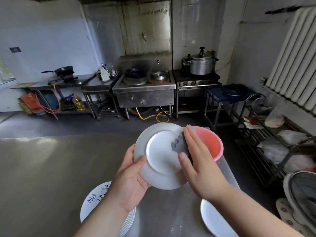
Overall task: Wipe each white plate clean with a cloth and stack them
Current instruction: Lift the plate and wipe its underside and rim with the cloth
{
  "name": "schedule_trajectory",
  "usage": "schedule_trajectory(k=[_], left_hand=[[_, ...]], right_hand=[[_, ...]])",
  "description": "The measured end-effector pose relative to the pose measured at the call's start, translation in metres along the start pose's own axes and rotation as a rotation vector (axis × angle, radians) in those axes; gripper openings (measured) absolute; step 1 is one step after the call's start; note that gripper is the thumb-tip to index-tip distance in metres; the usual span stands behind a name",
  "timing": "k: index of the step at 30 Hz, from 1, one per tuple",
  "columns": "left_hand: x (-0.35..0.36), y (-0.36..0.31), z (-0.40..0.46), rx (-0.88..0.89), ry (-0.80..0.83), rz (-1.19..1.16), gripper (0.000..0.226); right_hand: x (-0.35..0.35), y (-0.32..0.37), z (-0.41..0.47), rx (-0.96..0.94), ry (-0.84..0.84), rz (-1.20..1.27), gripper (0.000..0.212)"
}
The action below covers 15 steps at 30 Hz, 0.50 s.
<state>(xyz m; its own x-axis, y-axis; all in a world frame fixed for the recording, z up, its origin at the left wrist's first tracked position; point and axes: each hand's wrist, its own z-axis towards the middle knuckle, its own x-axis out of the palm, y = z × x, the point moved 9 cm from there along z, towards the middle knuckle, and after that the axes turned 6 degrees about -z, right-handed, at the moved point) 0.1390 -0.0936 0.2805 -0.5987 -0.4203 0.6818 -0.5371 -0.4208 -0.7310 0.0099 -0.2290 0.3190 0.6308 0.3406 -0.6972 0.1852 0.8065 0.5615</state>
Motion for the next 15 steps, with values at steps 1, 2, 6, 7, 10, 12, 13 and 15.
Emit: schedule_trajectory(k=[1,2,6,7,10,12,13,15], left_hand=[[0.003,0.0,0.0,0.014,0.0,-0.006,0.051],[0.006,0.0,0.001,0.027,0.002,-0.012,0.051],[0.013,0.006,0.001,0.045,0.018,-0.05,0.053],[0.013,0.008,0.001,0.041,0.021,-0.044,0.054],[0.015,0.012,0.002,-0.017,0.054,0.013,0.057],[0.013,0.01,0.003,-0.084,0.056,0.013,0.055],[0.011,0.008,0.004,-0.11,0.048,0.008,0.053],[0.007,0.002,0.007,-0.131,0.028,0.014,0.052]], right_hand=[[-0.008,-0.001,0.009,0.002,-0.011,0.005,0.074],[-0.011,0.0,0.012,-0.007,-0.032,0.001,0.074],[0.011,0.012,-0.029,0.016,-0.15,0.128,0.081],[0.019,0.013,-0.042,0.034,-0.173,0.189,0.081],[0.008,0.0,-0.039,0.08,-0.27,0.279,0.069],[-0.017,-0.007,-0.013,0.069,-0.292,0.303,0.056],[-0.027,-0.007,0.001,0.044,-0.286,0.303,0.048],[-0.039,-0.005,0.022,0.003,-0.254,0.304,0.039]])
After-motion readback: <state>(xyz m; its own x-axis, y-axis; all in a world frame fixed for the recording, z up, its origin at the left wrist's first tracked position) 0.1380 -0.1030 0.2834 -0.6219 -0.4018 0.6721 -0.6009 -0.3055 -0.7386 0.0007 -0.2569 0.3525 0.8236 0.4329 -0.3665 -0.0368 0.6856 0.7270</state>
